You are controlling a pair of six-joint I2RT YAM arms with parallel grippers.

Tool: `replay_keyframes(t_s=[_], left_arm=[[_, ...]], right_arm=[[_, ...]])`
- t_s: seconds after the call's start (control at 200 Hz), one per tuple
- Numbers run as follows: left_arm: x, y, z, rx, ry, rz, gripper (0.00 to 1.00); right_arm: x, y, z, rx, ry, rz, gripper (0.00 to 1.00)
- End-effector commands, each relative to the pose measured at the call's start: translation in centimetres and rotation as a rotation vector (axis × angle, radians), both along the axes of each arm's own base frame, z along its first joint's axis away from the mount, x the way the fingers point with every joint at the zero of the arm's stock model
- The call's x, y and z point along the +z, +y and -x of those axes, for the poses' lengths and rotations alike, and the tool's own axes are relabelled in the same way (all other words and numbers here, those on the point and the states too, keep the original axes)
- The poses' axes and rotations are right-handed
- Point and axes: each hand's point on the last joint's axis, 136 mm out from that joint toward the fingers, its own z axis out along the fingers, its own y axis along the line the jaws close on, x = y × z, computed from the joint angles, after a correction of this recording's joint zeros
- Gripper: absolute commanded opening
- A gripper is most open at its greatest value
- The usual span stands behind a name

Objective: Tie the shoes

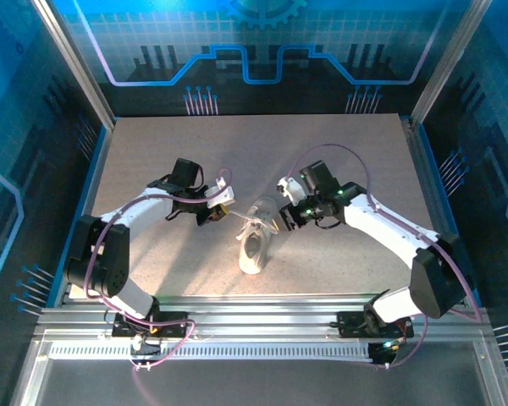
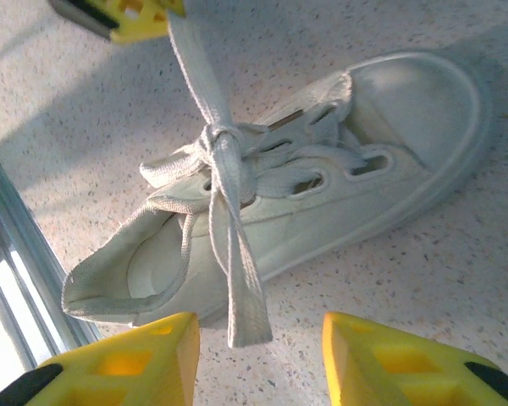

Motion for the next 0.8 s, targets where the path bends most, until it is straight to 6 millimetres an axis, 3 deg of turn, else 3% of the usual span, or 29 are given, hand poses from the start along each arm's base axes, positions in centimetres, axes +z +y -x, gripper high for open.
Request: replay_keyframes(t_s=[0.0,0.105,0.23,0.37,0.535,0.675,0.796], left_arm=[[0.5,-0.1,0.8,-0.014,0.011,0.012,0.18],[0.9,-0.1,0.9,-0.006,0.002,0.016,0.34],[1.7,0.0,0.9,0.030,0.000,0.031,0.39],[3.5,-0.6,0.9,0.099,0.015,0.104,0.40],[5.3,-3.1,1.0,0.176,0.098,0.225,0.40],[5.0,-5.2,2.0,0.150,0.116,0.253,0.39],[4.4,-5.7,2.0,0.169,0.153,0.262,0.39]], right_arm=[[0.7,-1.1,-0.8,-0.085,0.023,-0.034,0.42],[1.7,-0.5,-2.1,-0.091,0.041,-0.070,0.41],[2.1,1.3,-2.6,-0.008,0.079,-0.093,0.38],[2.3,3.1,-3.3,0.094,0.085,-0.112,0.36],[1.5,5.2,-3.4,0.218,0.162,-0.114,0.30],[0.6,6.3,-3.1,0.274,0.205,-0.100,0.29],[0.0,6.8,-3.0,0.295,0.224,-0.087,0.29]])
